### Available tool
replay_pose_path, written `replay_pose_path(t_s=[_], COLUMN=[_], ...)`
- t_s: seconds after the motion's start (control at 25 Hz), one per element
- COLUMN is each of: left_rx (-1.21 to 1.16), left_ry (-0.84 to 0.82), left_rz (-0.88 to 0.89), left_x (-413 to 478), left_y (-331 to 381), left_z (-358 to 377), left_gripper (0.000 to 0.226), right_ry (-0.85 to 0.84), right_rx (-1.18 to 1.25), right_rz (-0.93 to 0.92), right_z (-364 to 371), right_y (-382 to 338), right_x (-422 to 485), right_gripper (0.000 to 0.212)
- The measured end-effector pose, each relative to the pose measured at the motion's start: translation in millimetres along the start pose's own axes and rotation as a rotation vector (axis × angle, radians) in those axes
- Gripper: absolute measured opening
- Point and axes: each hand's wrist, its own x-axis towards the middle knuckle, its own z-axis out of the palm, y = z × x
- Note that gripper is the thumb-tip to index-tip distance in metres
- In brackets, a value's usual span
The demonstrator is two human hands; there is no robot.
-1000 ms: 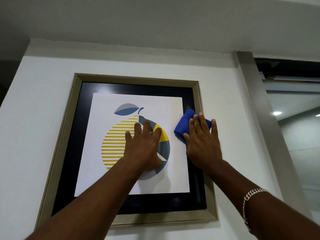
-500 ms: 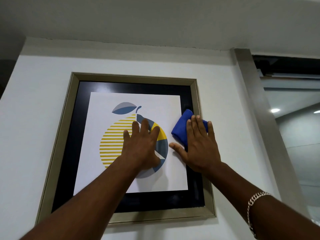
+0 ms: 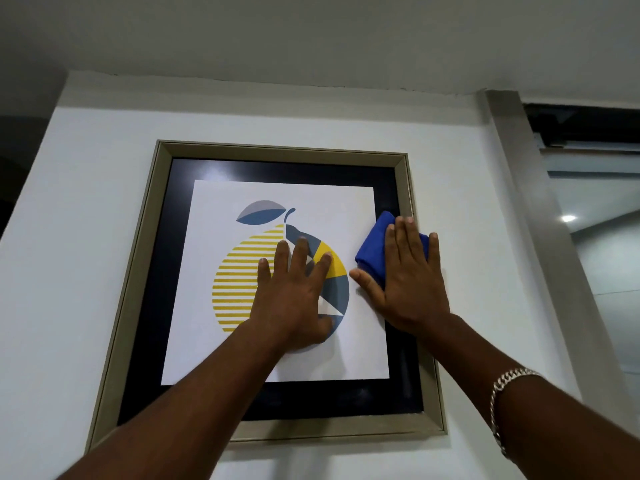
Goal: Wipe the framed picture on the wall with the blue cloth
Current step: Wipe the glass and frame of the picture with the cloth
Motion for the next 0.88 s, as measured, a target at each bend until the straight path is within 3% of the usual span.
replay_pose_path(t_s=[0.4,0.72,0.88], left_rx=[-0.019,-0.016,-0.02], left_ry=[-0.026,-0.022,-0.039], left_rz=[0.019,0.009,0.01], left_x=[-3,-7,-6], left_y=[-4,-1,-1], left_z=[8,4,2], left_gripper=[0.114,0.113,0.114], right_ry=[0.027,-0.023,-0.015], right_rx=[-0.039,-0.044,-0.03], right_rz=[0.011,-0.036,0.002], right_z=[-3,7,-1], right_y=[6,5,5], right_x=[47,-25,10], right_gripper=[0.104,0.103,0.103])
